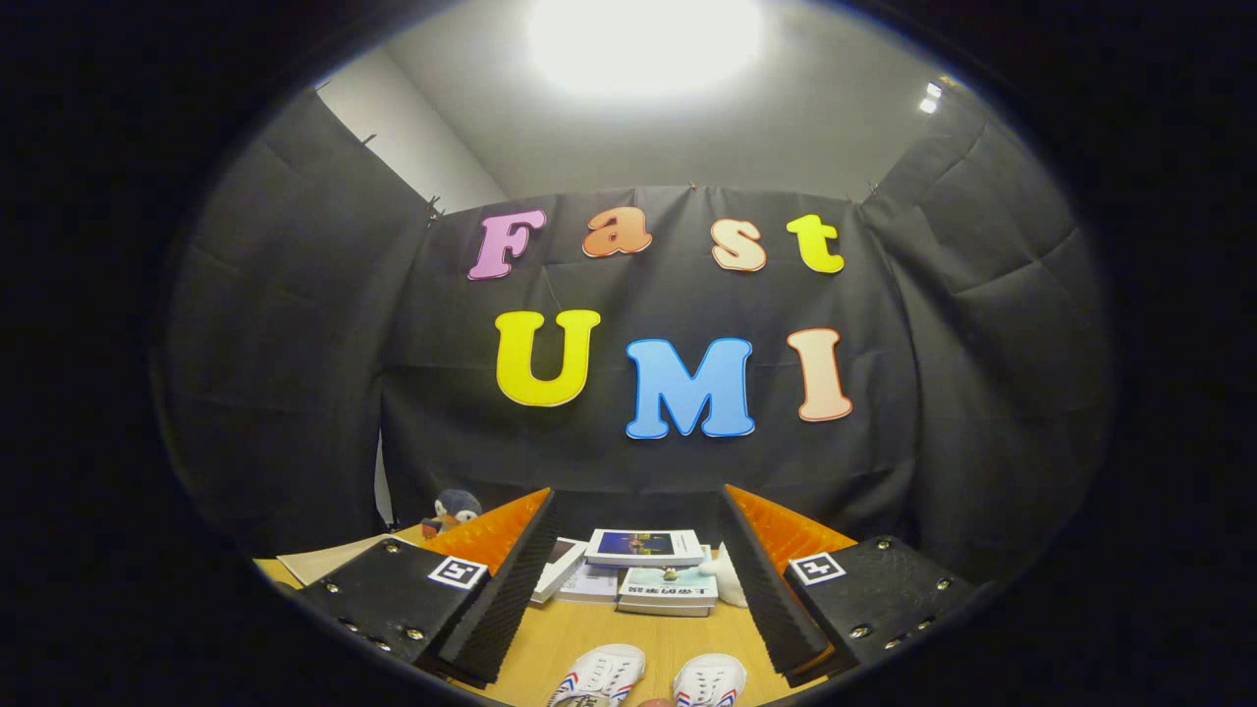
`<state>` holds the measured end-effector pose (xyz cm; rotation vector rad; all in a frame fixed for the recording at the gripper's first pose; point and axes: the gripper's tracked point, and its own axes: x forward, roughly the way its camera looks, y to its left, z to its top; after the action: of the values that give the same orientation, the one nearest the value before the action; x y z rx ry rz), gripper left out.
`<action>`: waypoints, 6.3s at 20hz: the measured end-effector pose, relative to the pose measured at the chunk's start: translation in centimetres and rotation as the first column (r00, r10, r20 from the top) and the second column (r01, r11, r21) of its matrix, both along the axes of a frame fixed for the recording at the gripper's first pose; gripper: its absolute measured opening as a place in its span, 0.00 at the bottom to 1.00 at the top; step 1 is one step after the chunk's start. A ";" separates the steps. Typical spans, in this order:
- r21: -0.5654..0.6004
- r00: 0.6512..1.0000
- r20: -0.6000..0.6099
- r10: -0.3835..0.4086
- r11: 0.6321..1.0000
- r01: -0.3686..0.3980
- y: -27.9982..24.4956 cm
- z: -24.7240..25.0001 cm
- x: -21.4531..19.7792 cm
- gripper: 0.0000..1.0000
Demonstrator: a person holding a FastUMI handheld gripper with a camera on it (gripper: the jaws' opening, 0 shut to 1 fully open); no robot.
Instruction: Open the storage box then place both shoes into the box .Put the left shoe in first, then the right shoe, with the right side of both shoes facing outward in a uniform manner.
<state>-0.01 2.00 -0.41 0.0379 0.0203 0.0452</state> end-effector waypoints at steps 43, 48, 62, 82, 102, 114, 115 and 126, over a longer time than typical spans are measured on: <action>0.873 0.542 -0.461 0.702 0.467 0.137 20.1 -19.5 -6.4 0.88; 0.869 0.506 -0.480 0.717 0.467 0.163 20.1 -19.7 -6.7 0.36; 0.914 0.581 -0.339 0.740 0.407 0.016 20.0 -10.2 -3.6 0.07; 0.906 0.509 -0.228 0.830 0.372 -0.201 32.5 -2.1 -1.7 0.07; 0.815 0.432 -0.320 0.843 0.477 -0.328 39.6 -4.1 -2.2 0.88; 0.566 0.568 -0.423 0.706 0.695 -0.443 29.2 -4.7 0.5 0.96; 0.548 0.580 -0.434 0.690 0.713 -0.438 28.0 -5.0 0.7 0.96; 0.437 0.672 -0.549 0.498 0.856 -0.277 14.1 -10.6 2.8 0.97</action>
<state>2.78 16.13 -11.00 0.3811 0.7330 0.4789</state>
